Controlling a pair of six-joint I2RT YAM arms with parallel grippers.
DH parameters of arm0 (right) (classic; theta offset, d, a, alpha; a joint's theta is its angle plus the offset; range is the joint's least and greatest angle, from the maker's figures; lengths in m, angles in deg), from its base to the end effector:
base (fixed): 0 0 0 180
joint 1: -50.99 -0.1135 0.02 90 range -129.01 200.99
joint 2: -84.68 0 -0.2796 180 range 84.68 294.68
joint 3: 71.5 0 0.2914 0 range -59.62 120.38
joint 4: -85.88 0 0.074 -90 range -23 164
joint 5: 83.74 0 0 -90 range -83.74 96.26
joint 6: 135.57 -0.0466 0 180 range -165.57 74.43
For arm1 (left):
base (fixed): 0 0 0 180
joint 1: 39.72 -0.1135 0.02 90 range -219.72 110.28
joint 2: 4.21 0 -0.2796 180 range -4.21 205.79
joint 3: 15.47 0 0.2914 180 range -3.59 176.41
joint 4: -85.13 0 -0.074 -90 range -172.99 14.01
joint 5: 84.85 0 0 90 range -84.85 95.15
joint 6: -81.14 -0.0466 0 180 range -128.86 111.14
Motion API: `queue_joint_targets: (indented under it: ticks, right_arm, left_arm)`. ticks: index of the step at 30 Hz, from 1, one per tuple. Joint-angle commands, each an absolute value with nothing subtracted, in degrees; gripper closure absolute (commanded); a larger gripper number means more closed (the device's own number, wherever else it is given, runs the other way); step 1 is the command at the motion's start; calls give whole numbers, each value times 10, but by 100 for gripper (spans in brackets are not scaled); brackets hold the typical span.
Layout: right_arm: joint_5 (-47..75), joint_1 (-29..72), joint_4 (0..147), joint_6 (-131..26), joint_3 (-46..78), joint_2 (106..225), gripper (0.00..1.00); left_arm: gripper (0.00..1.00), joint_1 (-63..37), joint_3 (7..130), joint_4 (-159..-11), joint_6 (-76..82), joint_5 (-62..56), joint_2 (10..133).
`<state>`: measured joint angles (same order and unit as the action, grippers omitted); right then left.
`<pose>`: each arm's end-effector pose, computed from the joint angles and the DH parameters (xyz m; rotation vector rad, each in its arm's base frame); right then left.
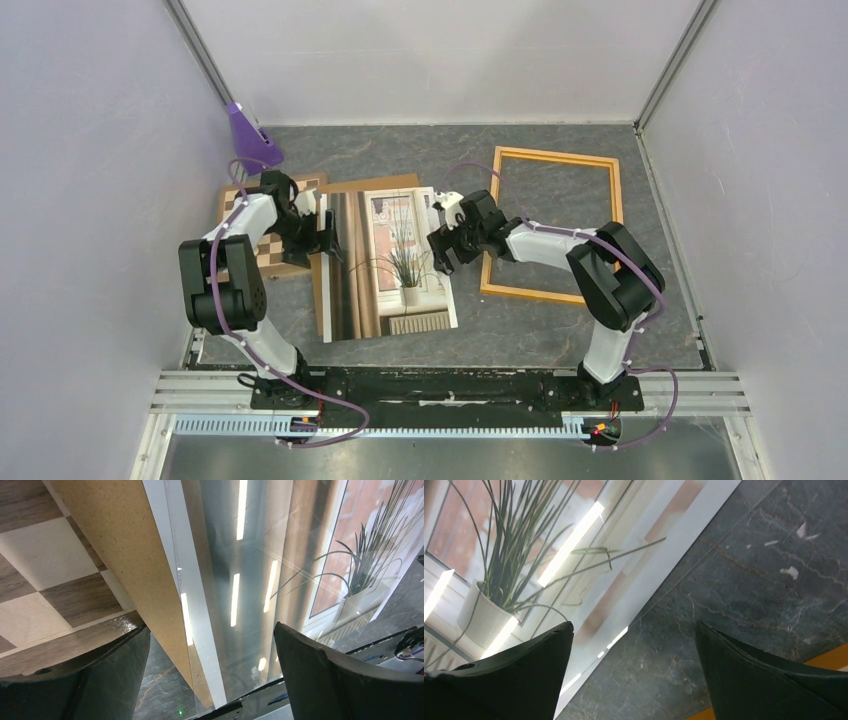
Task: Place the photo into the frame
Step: Adjust the photo frame item at the center of the board.
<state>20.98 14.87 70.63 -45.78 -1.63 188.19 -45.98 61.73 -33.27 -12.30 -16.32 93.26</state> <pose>0.3211 0.2490 0.1342 -0.8763 2.3157 0.5926 0.3461 0.0208 0.1736 -0.0325 2.9225 -0.5345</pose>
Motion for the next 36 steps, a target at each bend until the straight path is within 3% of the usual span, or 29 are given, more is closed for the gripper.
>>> queue_joint_targets:
  ticks: [1, 21, 36]
  right_arm:
    - [224, 153, 711, -473, 26, 1918, 5]
    - [307, 152, 736, -523, 54, 1976, 6]
    - [250, 145, 721, -467, 23, 1882, 5]
  left_arm:
    - [1, -458, 633, -368, -105, -164, 906]
    - [1, -458, 609, -370, -135, -142, 866]
    - [1, -458, 600, -375, -144, -121, 853]
